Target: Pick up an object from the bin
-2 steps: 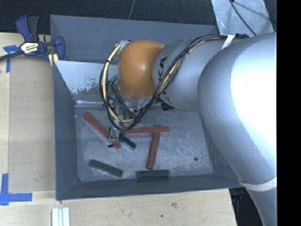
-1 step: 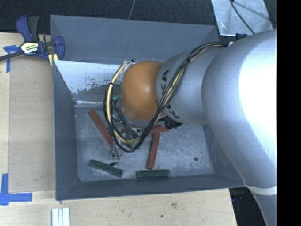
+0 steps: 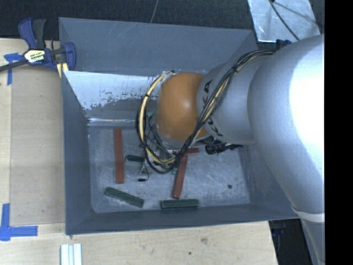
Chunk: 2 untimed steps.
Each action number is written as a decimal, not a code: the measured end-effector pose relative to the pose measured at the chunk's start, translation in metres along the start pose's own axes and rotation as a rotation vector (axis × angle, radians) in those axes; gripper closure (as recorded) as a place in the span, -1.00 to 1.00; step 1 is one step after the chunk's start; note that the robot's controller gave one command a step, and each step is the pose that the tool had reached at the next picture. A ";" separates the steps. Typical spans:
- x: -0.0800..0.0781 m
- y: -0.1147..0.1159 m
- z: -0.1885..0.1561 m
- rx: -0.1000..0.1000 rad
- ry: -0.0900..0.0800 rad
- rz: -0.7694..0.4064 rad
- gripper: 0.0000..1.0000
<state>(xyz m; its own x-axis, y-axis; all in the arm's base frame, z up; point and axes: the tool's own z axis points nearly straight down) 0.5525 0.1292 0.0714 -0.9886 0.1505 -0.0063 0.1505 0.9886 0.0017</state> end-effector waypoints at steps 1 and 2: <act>0.000 0.000 0.000 0.000 0.000 0.000 1.00; -0.006 -0.009 -0.128 0.001 0.005 0.000 1.00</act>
Offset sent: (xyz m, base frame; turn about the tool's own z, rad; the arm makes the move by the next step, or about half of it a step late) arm 0.0035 -0.0094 0.1272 -0.0009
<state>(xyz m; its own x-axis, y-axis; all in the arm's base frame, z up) 0.5568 0.1195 0.1989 -0.9886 0.1504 -0.0016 0.1504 0.9886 0.0005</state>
